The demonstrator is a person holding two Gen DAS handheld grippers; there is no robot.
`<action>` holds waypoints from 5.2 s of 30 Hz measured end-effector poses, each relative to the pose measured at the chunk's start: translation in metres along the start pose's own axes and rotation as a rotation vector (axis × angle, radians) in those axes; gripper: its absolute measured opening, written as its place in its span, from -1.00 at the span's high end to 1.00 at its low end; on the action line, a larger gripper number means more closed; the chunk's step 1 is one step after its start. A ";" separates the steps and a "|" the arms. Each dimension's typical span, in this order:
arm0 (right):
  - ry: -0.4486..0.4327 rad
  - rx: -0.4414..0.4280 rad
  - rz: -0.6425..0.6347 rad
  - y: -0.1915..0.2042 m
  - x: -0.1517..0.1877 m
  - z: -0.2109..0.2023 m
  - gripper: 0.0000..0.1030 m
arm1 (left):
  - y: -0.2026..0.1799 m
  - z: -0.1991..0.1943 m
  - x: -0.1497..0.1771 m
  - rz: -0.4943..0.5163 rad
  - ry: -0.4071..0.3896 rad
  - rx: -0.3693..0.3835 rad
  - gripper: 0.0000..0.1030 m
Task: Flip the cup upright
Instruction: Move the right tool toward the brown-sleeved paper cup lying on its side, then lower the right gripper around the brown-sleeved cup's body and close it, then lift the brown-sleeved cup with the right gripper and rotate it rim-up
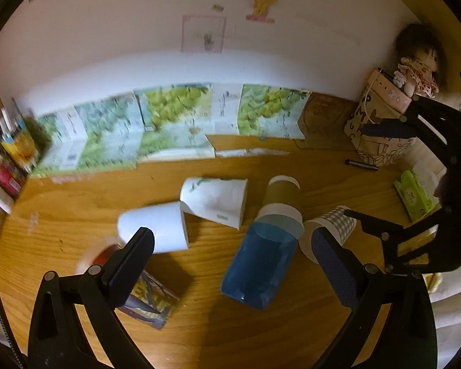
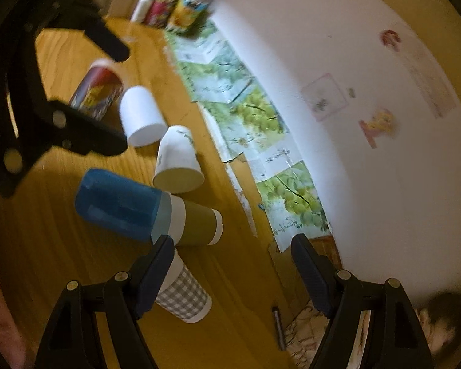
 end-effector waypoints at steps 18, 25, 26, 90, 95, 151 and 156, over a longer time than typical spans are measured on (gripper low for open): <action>-0.002 -0.162 -0.352 0.017 0.003 0.057 -0.54 | 0.014 0.018 0.002 -0.018 0.022 -0.007 -0.98; 0.025 -0.219 -0.474 0.029 0.010 0.079 -0.54 | 0.013 0.024 0.003 -0.013 0.037 0.010 -0.98; 0.031 -0.233 -0.498 0.032 0.013 0.081 -0.54 | 0.013 0.024 0.003 -0.011 0.038 0.012 -0.98; 0.197 -0.588 -0.446 0.053 0.008 0.144 -0.28 | 0.024 0.042 0.005 -0.067 0.087 0.015 -0.98; 0.216 -0.550 -0.372 0.047 0.007 0.131 -0.28 | 0.019 0.038 0.004 -0.052 0.079 0.034 -0.98; 0.004 -0.049 0.701 0.103 -0.008 -0.042 -0.17 | 0.034 -0.056 0.071 0.067 0.035 -0.081 -0.98; 0.017 -0.037 0.782 0.120 -0.002 -0.044 -0.17 | 0.030 -0.062 0.081 0.096 0.042 -0.082 -0.98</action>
Point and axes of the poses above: each gripper's, at about its wrist camera, not at the fingertips, and z roughly the way its jaws point, y to its left, x to its underside, the point moved 7 cm from there along z, roughly the way its jaws point, and after that the axes turned 5 degrees about -y, right-handed, at the moved point
